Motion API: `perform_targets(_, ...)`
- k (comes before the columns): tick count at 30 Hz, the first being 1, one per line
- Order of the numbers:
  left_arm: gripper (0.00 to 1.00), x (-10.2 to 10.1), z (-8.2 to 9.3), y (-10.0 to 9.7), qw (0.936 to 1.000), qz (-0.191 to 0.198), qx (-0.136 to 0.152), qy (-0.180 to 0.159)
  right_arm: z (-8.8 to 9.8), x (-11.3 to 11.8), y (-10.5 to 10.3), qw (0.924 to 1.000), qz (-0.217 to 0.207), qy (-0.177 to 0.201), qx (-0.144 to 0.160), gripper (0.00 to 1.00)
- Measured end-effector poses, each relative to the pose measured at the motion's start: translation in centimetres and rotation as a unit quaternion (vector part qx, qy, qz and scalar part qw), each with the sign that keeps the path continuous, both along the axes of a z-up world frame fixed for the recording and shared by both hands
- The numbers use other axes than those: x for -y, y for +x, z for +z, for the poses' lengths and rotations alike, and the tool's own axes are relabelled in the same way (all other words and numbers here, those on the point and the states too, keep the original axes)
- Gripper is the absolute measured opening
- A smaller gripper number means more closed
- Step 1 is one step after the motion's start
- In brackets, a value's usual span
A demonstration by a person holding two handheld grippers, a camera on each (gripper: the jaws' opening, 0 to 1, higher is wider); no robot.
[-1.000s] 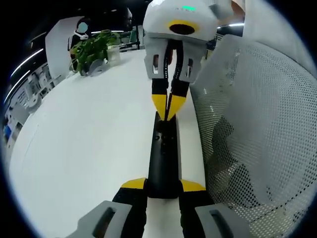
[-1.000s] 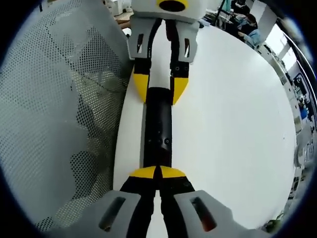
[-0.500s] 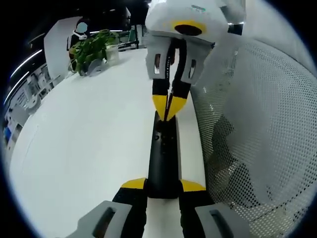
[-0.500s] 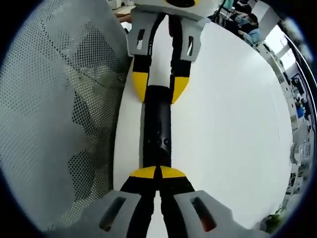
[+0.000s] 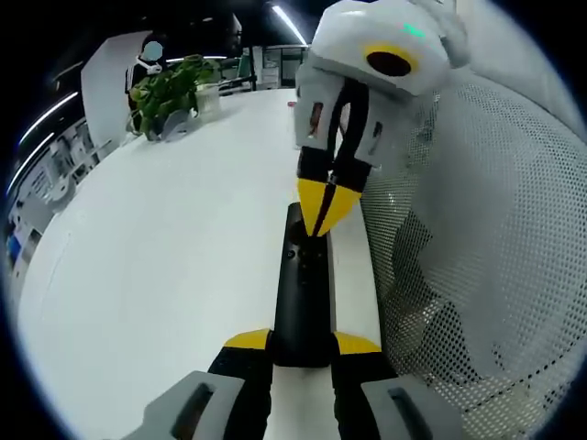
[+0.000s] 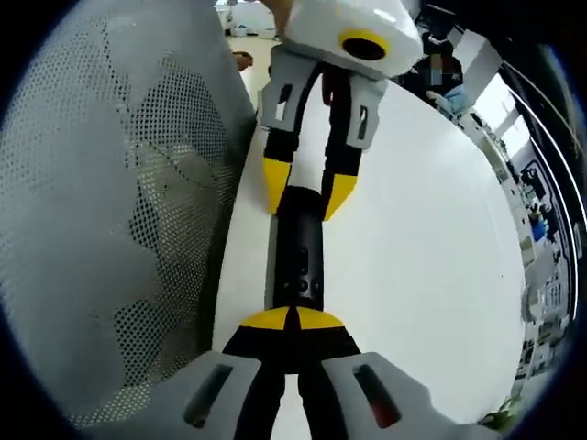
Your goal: Press the specified remote control buttons in sequence, fully releasing each button before pressing the next.
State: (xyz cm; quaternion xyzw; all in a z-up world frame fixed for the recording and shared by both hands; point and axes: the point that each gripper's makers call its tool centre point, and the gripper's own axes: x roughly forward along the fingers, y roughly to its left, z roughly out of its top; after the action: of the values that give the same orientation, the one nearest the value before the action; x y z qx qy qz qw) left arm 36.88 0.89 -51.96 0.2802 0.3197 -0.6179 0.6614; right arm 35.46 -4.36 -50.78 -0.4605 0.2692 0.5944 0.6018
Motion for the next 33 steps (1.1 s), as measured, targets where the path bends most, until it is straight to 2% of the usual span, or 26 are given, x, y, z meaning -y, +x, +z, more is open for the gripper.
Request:
perform_targets(1, 0.24, 0.00, -0.01, 0.01, 1.0000, 0.001, -0.001, -0.001, -0.15, -0.45, -0.54, 0.9999, 0.006, 0.004, -0.011, 0.00)
perform_targets(2, 0.24, 0.00, -0.02, 0.00, 1.0000, 0.001, 0.000, -0.001, -0.19, -0.77, -0.63, 0.9999, 0.014, 0.003, -0.004, 0.00)
perform_targets(3, 0.24, -0.01, -0.02, 0.01, 1.0000, 0.001, 0.000, 0.000, -0.11, -0.96, -0.18, 0.9981, 0.043, -0.017, 0.040, 0.00)
perform_targets(4, 0.24, -0.01, -0.02, 0.01, 1.0000, 0.001, 0.000, 0.000, -0.18, -0.67, -0.30, 0.9957, 0.062, -0.041, 0.055, 0.00)
perform_targets(6, 0.24, -0.01, -0.01, 0.01, 1.0000, 0.001, 0.000, 0.000, -0.27, -0.65, -0.40, 0.9936, 0.073, -0.043, 0.074, 0.00)
perform_targets(10, 0.24, 0.00, 0.02, 0.00, 1.0000, 0.002, -0.001, -0.001, -0.29, -0.48, -0.10, 0.9926, 0.068, -0.050, 0.088, 0.00)
perform_targets(14, 0.24, 0.01, 0.05, -0.03, 1.0000, 0.002, -0.001, -0.001, -0.21, -0.81, -0.06, 0.9908, 0.080, -0.052, 0.096, 0.00)
perform_targets(20, 0.24, 0.00, 0.03, -0.01, 1.0000, 0.000, 0.000, 0.001, -0.43, -0.90, -0.08, 0.9852, 0.107, -0.083, 0.105, 0.00)
perform_targets(21, 0.24, 0.00, 0.04, -0.03, 1.0000, 0.000, 0.000, 0.002, -0.51, -0.89, -0.13, 0.9841, 0.113, -0.088, 0.105, 0.00)
perform_targets(22, 0.24, 0.01, 0.04, -0.03, 1.0000, 0.000, 0.000, 0.002, -0.60, -0.87, -0.16, 0.9777, 0.141, -0.110, 0.110, 0.00)
perform_targets(25, 0.24, 0.05, 0.13, -0.10, 1.0000, -0.001, 0.000, 0.003, -0.70, -0.90, -0.19, 0.9727, 0.155, -0.135, 0.107, 0.00)
perform_targets(27, 0.24, 0.07, 0.15, -0.11, 1.0000, -0.001, 0.000, 0.004, -0.66, -1.04, 0.19, 0.9740, 0.149, -0.134, 0.105, 0.00)
perform_targets(33, 0.24, 0.09, 0.16, -0.09, 1.0000, 0.000, 0.001, 0.004, -0.55, -0.99, 0.28, 0.9896, 0.082, -0.104, 0.054, 0.00)
